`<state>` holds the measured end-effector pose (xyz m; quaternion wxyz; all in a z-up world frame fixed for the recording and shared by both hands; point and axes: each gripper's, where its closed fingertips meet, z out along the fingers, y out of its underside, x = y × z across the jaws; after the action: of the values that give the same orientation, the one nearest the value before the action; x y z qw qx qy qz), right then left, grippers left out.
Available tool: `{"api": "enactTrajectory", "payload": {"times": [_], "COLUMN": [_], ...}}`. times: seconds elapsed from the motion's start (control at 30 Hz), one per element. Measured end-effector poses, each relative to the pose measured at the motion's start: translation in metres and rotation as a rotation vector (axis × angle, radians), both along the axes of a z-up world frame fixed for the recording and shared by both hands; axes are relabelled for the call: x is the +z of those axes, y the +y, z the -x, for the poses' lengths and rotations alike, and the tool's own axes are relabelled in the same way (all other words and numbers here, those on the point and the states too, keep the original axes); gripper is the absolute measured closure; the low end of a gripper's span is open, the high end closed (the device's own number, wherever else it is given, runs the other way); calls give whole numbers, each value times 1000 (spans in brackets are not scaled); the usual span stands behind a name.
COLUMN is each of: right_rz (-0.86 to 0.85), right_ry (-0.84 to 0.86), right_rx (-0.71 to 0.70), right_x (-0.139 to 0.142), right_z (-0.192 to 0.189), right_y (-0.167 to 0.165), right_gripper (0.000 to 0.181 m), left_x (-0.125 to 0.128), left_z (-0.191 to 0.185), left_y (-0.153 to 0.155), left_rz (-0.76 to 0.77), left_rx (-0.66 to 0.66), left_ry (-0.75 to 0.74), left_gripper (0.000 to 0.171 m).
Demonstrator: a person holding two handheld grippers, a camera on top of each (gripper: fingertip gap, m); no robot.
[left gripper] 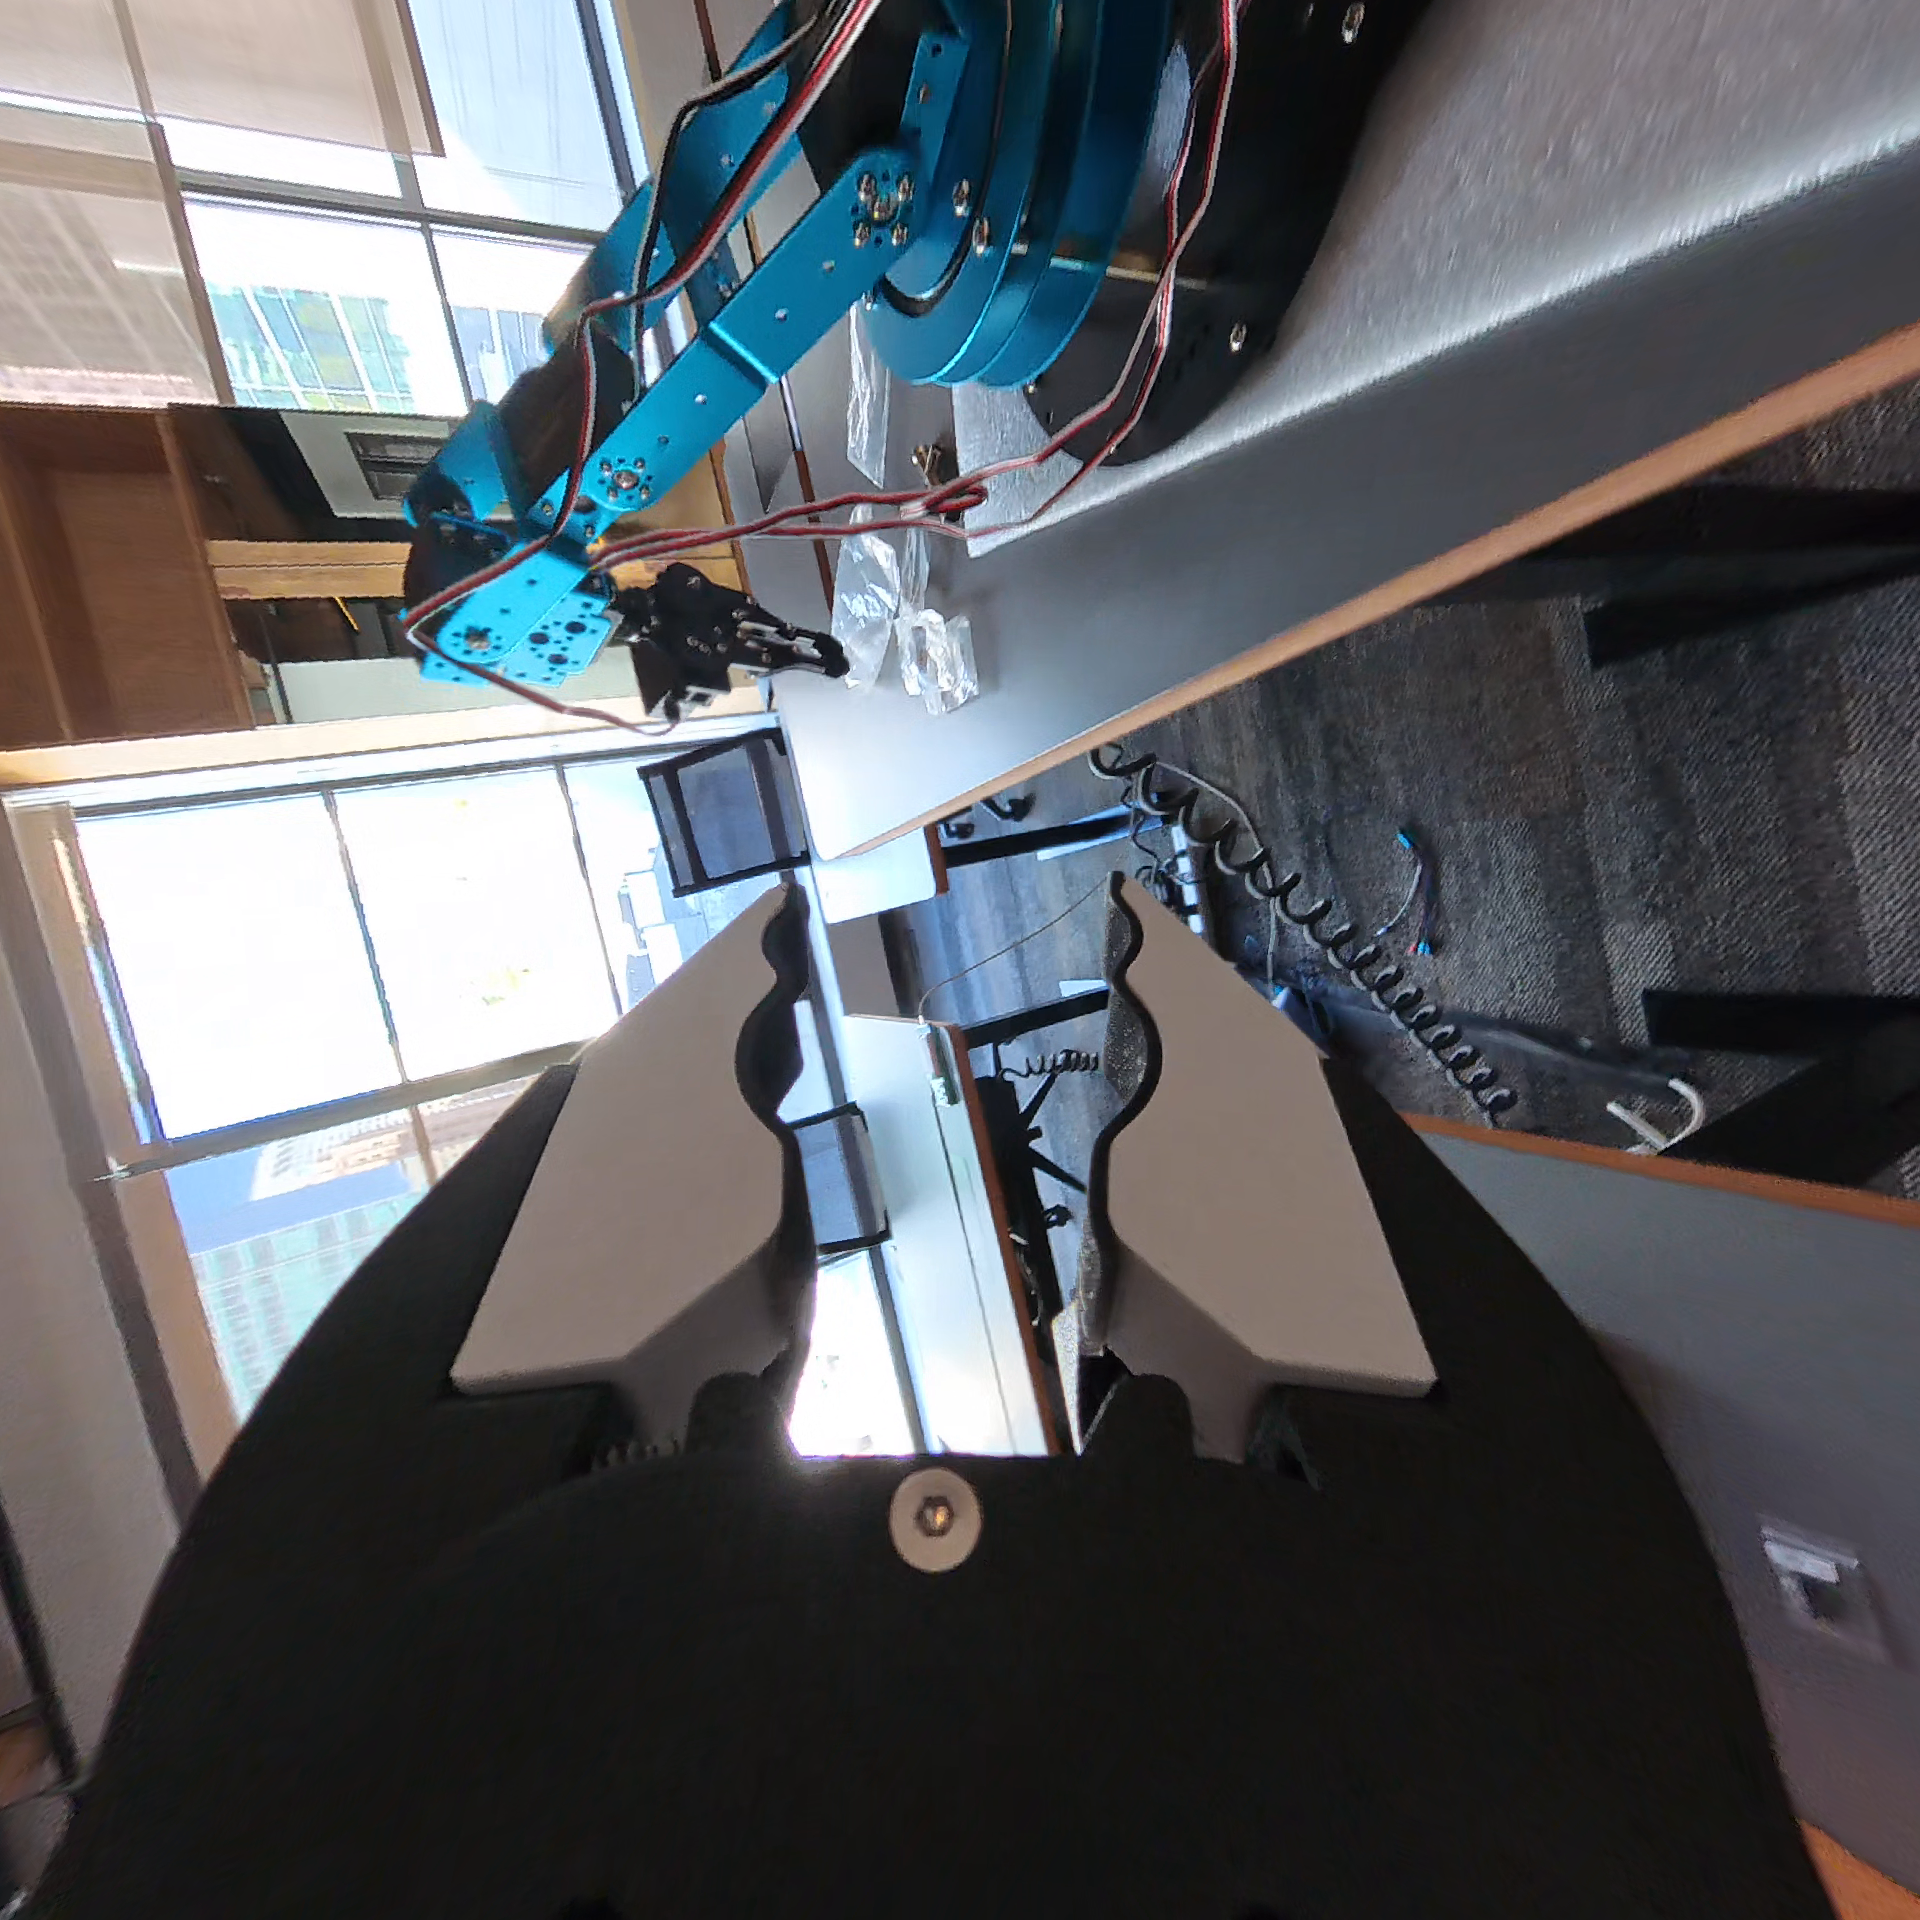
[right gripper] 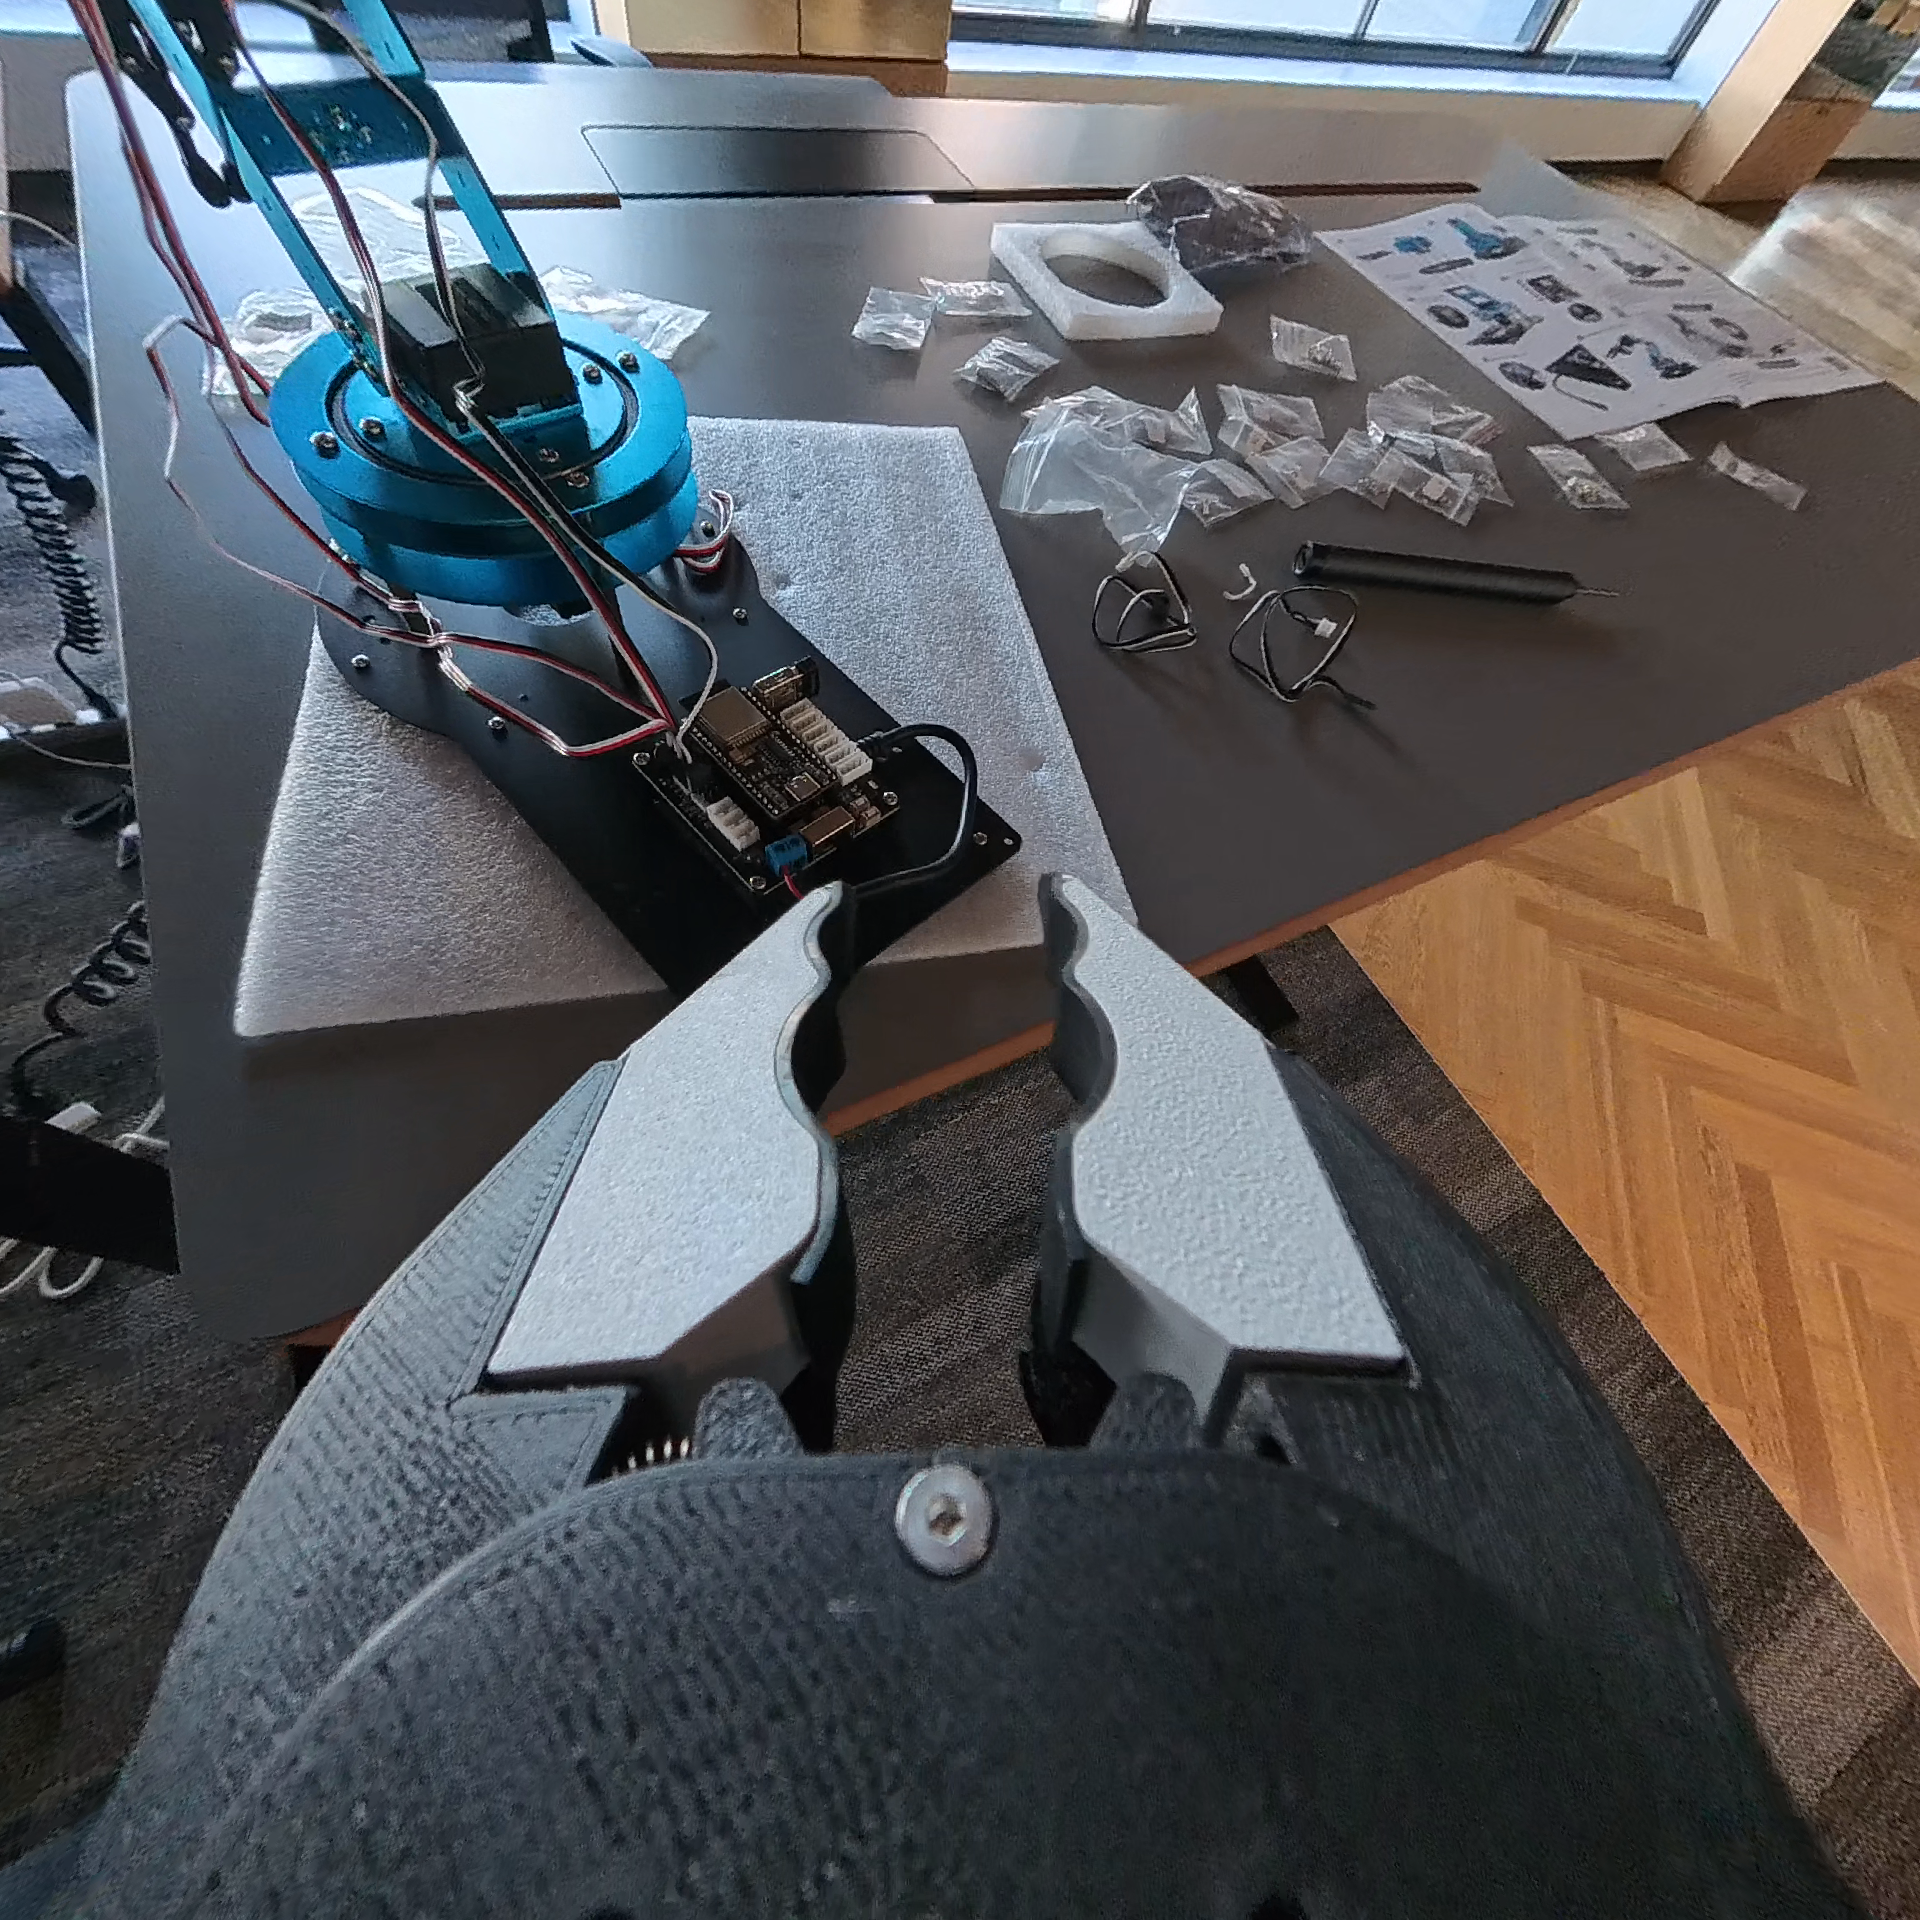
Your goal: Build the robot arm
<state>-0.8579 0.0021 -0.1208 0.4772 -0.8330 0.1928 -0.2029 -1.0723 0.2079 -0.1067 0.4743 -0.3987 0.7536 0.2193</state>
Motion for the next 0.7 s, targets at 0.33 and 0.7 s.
{"api": "enactTrajectory", "payload": {"times": [0.33, 0.7], "right_rz": [55, -68], "right_ry": [-54, 71], "right_rx": [-55, 293], "right_x": [2, -18], "right_z": [3, -10], "right_y": [-58, -139], "right_gripper": [140, 151], "left_x": [-18, -27], "left_z": [-9, -29], "left_y": [-40, -193], "left_rz": [303, 1562], "left_rx": [-62, -214], "left_ry": [-100, -596], "left_gripper": [111, 165]}}
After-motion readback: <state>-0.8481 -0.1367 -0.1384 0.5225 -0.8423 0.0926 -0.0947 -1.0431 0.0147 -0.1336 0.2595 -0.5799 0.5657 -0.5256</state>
